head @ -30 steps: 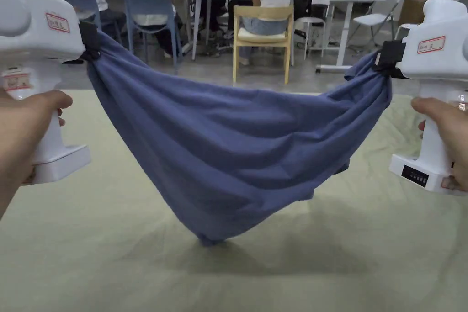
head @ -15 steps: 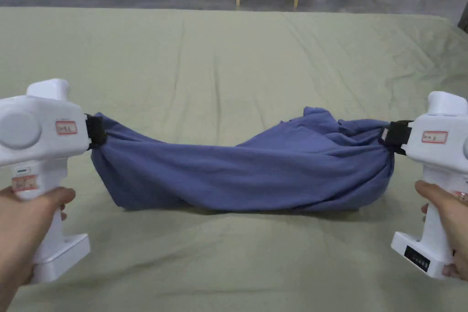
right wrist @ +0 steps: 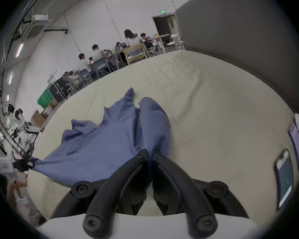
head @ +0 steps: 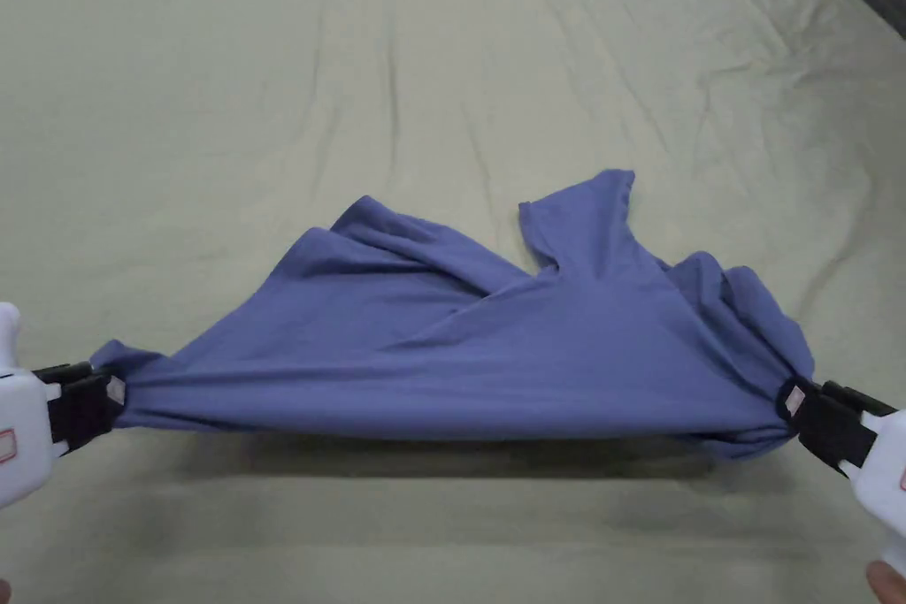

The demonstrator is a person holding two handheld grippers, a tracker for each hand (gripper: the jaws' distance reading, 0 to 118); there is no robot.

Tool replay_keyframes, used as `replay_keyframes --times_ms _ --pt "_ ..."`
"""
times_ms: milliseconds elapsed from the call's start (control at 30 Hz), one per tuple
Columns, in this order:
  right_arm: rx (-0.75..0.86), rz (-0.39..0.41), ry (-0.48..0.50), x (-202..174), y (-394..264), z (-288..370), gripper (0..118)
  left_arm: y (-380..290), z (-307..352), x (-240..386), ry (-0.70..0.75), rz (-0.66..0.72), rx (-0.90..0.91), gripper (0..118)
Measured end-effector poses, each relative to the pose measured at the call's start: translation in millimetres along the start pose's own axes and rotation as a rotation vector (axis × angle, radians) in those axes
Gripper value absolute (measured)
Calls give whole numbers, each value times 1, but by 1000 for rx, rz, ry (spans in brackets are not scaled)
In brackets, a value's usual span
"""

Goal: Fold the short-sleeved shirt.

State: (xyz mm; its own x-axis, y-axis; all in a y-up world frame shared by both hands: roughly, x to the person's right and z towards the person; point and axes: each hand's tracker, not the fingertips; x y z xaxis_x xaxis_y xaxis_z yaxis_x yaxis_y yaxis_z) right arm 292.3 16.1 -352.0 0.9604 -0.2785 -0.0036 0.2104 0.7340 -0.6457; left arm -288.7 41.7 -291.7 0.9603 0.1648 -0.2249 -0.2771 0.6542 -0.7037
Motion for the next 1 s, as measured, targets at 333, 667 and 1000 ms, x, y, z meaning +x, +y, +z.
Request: replay_keyframes --times_ms 333,667,1000 --pt "-203 114 -100 5 -47 45 103 -69 18 12 52 -61 -147 65" --pt "-203 275 -85 -57 -37 116 106 -72 100 58 50 -145 -93 78" --pt "-196 350 21 -89 -60 116 3 -90 113 57 103 -92 -97 0"
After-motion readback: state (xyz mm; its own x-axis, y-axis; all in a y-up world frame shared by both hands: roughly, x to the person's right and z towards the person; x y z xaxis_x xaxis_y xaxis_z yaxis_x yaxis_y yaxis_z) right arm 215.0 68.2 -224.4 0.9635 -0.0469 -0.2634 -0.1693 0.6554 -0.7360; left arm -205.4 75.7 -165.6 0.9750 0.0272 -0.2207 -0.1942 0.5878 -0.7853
